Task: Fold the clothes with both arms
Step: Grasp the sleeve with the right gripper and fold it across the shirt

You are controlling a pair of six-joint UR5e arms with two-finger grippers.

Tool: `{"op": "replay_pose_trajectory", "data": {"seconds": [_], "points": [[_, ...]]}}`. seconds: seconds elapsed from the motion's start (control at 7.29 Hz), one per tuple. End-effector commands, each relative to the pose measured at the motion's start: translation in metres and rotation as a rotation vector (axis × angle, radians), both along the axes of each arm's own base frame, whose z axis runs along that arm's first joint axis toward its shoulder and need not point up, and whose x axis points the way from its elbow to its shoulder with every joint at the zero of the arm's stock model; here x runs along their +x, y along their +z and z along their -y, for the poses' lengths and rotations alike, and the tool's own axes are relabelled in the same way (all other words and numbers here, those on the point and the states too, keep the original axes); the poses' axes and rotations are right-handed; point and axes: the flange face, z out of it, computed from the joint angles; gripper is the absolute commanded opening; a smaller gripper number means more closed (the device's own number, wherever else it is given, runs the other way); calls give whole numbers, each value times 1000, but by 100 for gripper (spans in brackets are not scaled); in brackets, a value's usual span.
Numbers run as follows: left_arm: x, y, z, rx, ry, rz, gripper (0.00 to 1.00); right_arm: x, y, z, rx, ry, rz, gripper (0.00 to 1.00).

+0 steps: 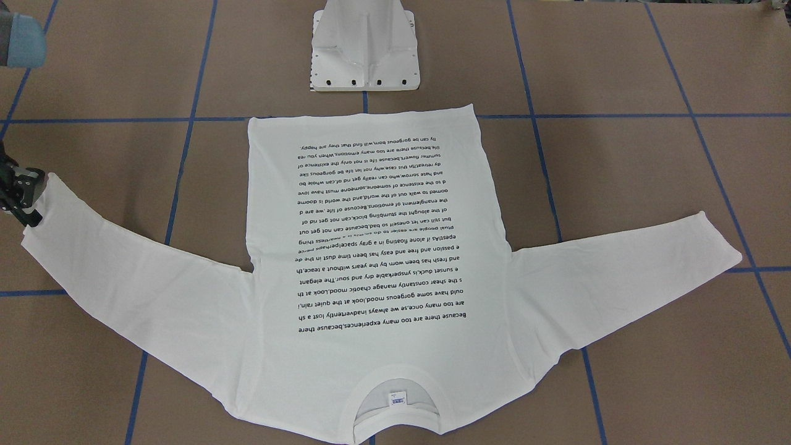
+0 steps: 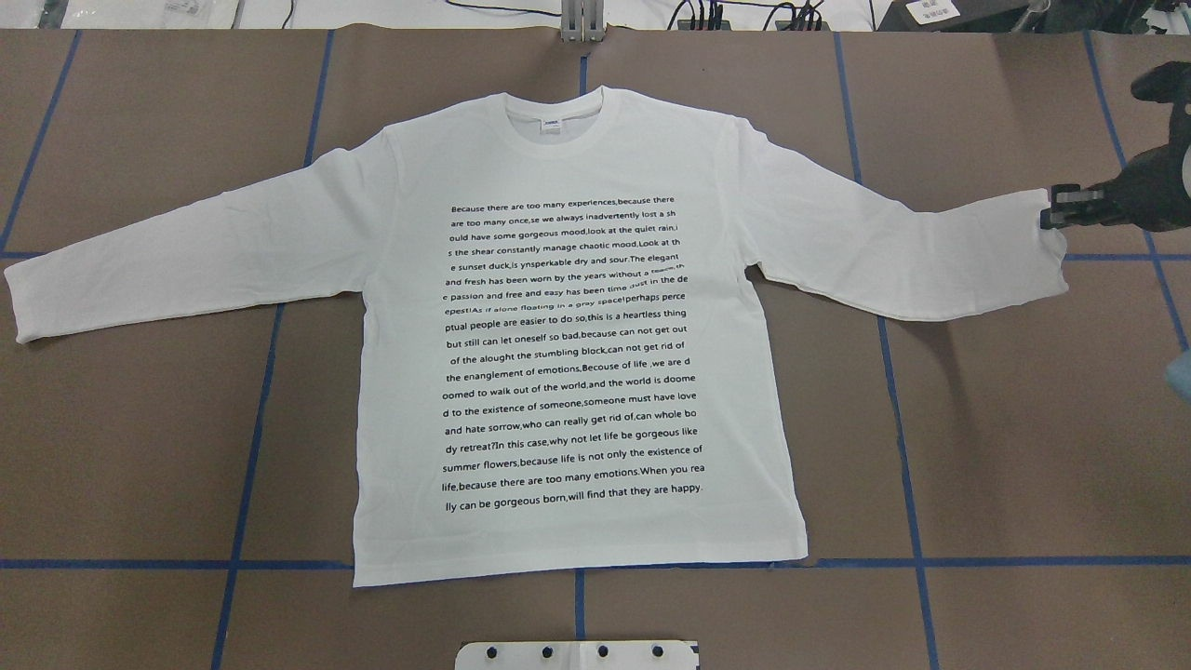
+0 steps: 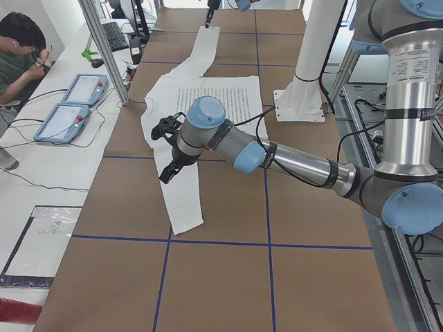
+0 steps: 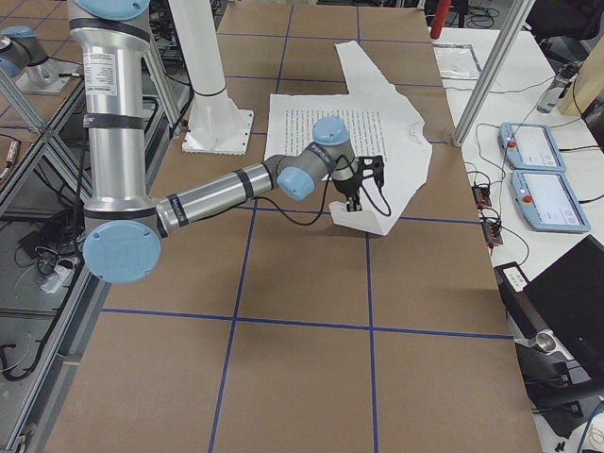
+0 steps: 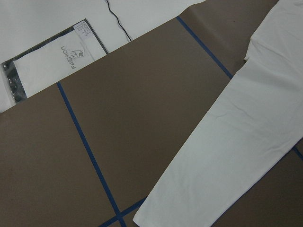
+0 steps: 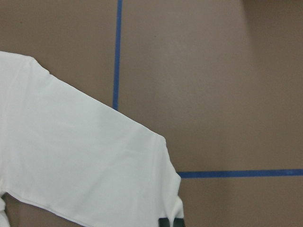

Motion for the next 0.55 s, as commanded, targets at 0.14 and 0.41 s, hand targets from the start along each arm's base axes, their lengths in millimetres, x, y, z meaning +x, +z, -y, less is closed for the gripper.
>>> {"op": "replay_pose_trajectory", "data": {"seconds": [0.14, 0.41], "points": [[0, 20, -8, -51, -6, 1, 100, -98, -190, 42, 42, -30, -71, 0], [-2, 23, -24, -48, -3, -2, 100, -148, -253, 43, 44, 6, -5, 0]]}}
